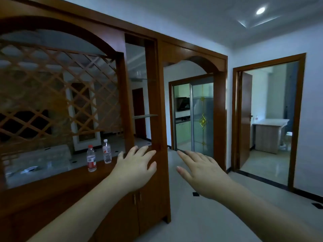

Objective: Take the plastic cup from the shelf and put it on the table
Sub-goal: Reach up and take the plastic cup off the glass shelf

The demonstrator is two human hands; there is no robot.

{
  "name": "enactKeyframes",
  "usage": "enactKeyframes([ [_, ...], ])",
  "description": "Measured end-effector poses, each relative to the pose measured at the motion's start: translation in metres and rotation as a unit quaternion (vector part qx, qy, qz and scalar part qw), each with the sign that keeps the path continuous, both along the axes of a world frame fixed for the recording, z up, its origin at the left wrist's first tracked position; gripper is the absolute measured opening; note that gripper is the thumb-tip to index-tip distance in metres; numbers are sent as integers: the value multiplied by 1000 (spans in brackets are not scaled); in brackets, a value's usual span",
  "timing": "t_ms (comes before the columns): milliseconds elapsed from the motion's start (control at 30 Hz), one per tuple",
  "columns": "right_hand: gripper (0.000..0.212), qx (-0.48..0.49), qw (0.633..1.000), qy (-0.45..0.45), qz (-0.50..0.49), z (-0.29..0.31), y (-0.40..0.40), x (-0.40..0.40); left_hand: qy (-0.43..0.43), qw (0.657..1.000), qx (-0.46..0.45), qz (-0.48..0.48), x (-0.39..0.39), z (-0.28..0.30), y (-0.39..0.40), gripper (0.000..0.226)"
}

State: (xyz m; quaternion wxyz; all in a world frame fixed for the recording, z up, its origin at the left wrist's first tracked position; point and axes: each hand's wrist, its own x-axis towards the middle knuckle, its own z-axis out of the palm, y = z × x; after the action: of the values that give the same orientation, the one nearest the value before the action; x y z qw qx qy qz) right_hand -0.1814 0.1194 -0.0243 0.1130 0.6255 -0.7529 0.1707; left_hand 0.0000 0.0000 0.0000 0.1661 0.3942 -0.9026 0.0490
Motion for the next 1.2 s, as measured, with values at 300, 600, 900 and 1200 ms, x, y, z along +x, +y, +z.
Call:
enactKeyframes([
  [300, 69, -6, 998, 51, -46, 1, -48, -116, -37, 999, -21, 19, -113, -14, -49, 62],
  [600, 89, -2, 998, 62, -27, -7, -127, -158, -51, 997, -9, 53, -149, -26, -117, 65],
  [900, 70, 13, 998, 54, 3, -15, -262, -152, -70, 991, -71, 92, -144, -26, -230, 64],
  [1200, 68, -18, 998, 67, 7, 1, -392, -154, -46, 993, -82, 75, -148, -14, -363, 61],
])
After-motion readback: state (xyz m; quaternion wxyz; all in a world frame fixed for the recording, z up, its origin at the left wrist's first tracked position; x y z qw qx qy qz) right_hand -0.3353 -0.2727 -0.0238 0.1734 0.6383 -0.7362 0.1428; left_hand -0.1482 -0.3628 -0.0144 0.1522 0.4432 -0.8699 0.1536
